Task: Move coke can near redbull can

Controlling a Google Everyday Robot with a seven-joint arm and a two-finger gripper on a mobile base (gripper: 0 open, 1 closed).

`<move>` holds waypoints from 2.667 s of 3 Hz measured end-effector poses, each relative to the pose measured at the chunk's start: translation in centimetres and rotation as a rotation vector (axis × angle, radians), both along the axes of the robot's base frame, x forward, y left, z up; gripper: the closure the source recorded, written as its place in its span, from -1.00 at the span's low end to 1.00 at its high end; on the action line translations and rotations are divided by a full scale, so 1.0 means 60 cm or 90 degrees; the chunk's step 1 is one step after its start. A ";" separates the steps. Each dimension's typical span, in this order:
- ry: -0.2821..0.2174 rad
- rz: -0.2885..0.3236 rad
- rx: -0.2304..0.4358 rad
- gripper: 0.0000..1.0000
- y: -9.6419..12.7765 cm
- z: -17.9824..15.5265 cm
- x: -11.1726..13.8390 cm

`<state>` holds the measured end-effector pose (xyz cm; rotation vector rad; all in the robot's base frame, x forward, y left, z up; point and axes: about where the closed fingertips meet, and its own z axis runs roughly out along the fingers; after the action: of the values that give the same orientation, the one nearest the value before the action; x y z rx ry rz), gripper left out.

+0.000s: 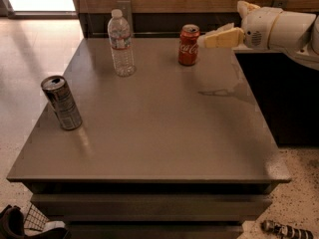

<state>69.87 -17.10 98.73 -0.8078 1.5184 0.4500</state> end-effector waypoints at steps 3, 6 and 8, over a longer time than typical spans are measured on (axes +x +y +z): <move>0.053 -0.008 0.064 -1.00 0.081 -0.099 0.149; 0.113 -0.013 0.092 -0.62 0.106 -0.177 0.179; 0.115 -0.007 0.092 0.31 0.117 -0.179 0.180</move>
Offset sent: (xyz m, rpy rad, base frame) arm 0.1071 0.0492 -0.0639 0.1050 0.0839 -0.0292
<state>80.64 -10.11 88.01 -0.6590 1.6345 0.6303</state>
